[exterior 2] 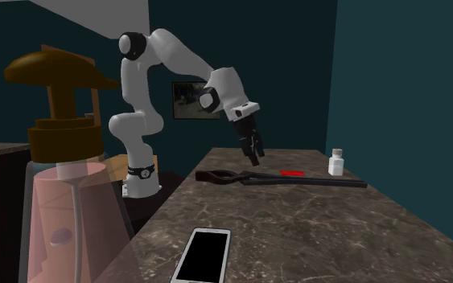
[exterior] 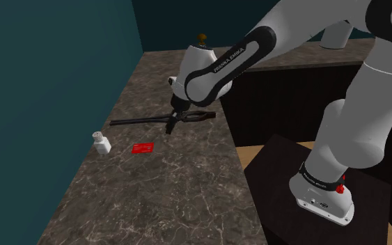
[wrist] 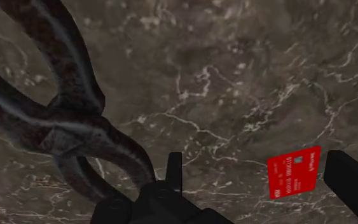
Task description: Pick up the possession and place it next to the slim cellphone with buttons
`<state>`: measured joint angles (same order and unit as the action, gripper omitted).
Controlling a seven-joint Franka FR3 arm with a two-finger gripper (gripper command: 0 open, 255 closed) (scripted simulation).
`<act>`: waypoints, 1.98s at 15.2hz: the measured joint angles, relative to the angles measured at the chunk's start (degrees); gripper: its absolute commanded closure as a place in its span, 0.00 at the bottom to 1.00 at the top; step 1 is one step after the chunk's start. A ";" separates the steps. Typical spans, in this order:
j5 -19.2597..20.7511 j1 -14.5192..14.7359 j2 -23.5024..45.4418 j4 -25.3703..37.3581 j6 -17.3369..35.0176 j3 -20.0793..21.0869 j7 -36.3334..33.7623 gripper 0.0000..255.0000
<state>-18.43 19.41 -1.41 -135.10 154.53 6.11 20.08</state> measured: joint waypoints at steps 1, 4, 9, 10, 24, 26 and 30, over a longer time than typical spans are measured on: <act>-0.27 0.44 2.20 1.69 1.51 0.40 0.97 0.00; -0.96 1.65 6.35 4.97 5.27 1.74 3.66 0.00; -0.32 3.72 14.75 12.20 11.31 4.01 6.98 0.00; 0.08 4.22 16.57 13.74 12.53 4.39 7.47 0.00; 1.35 5.86 24.72 19.24 16.61 4.47 7.89 0.00; 1.35 5.87 24.73 19.24 16.61 4.46 7.88 1.00; 1.37 5.82 24.48 19.52 16.71 4.41 7.88 1.00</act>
<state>-17.06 25.23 23.07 -115.58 171.24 10.52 27.96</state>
